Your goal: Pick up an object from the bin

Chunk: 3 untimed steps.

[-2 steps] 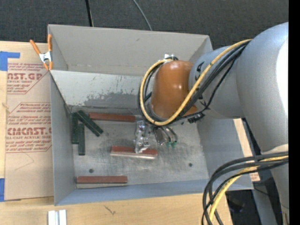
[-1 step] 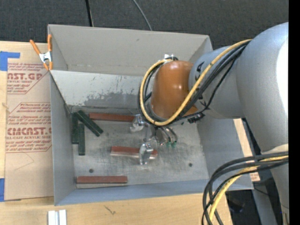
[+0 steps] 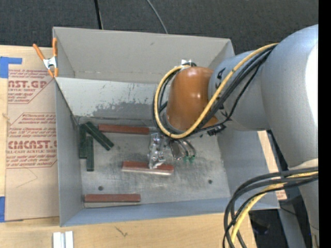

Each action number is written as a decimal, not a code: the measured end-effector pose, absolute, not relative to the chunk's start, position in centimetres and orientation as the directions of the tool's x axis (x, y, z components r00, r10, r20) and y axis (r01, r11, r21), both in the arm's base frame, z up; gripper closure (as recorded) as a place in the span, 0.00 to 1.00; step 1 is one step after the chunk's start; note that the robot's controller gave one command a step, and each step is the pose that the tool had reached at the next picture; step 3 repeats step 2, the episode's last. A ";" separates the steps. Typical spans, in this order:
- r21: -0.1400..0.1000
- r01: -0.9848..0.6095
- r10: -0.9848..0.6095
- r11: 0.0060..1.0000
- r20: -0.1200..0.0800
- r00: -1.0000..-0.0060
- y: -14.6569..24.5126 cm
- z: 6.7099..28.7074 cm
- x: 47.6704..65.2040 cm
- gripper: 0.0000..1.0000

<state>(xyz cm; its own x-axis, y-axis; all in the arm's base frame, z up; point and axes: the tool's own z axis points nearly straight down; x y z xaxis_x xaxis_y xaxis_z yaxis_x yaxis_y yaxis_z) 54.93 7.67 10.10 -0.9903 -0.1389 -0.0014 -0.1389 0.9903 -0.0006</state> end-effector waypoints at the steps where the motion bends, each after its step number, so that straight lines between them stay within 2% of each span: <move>1: -0.001 -0.139 -0.139 0.990 -0.001 -0.990 7.7 10.1 54.9 0.00; 3: -0.001 -0.139 -0.139 0.990 -0.001 -0.990 7.7 10.1 54.9 0.00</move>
Offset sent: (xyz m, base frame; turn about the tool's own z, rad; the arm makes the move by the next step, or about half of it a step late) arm 0.0000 0.0000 0.0000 0.0000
